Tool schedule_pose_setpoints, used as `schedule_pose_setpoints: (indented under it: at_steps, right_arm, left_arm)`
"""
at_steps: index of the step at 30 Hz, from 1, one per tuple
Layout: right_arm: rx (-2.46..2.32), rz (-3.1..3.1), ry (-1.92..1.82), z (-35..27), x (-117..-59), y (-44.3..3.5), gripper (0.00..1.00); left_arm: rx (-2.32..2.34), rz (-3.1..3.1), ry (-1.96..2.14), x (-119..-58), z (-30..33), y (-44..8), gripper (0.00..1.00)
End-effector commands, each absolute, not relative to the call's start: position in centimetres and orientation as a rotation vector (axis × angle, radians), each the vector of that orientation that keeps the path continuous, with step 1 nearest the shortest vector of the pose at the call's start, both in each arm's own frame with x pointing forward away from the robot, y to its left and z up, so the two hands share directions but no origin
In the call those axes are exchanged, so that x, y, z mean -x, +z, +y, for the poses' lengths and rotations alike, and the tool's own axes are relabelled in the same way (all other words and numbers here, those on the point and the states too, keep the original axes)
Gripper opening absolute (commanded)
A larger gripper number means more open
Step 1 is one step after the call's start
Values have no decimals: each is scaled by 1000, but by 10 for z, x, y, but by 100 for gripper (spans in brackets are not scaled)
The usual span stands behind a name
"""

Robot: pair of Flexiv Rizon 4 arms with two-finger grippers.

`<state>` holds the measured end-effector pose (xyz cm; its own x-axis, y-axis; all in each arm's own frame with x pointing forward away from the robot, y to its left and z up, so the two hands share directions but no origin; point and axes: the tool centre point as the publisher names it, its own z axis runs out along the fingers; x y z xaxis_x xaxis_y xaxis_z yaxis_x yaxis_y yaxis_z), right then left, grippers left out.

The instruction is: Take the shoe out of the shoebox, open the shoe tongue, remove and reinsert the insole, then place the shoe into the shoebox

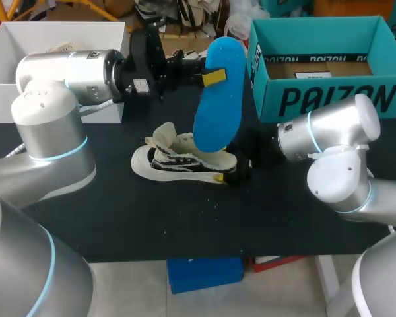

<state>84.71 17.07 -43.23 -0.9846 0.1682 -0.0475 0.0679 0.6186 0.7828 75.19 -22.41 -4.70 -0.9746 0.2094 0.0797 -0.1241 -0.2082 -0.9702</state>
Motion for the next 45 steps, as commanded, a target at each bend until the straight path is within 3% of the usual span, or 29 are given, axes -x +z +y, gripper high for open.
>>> schedule_pose_setpoints:
  at_steps: [1,28,29,30,31,45]
  right_arm:
    - [-202,2723,1303,170,-848,-436,0]
    - [-202,2723,1303,170,-848,-436,0]
    - [-202,2723,1303,170,-848,-436,10]
    - [-191,2728,1284,167,-848,-431,42]
    - [-175,2744,1244,164,-847,-428,100]
    - [15,2919,815,133,-850,-378,100]
  left_arm:
    - [-148,-1876,2399,-742,-212,-42,0]
    - [-135,-1612,2573,-713,-207,15,0]
    - [-135,-1612,2573,-713,-207,15,0]
    - [-135,-1612,2573,-713,-207,15,0]
    - [-135,-1612,2573,-713,-207,15,0]
    - [-135,-1612,2573,-713,-207,15,0]
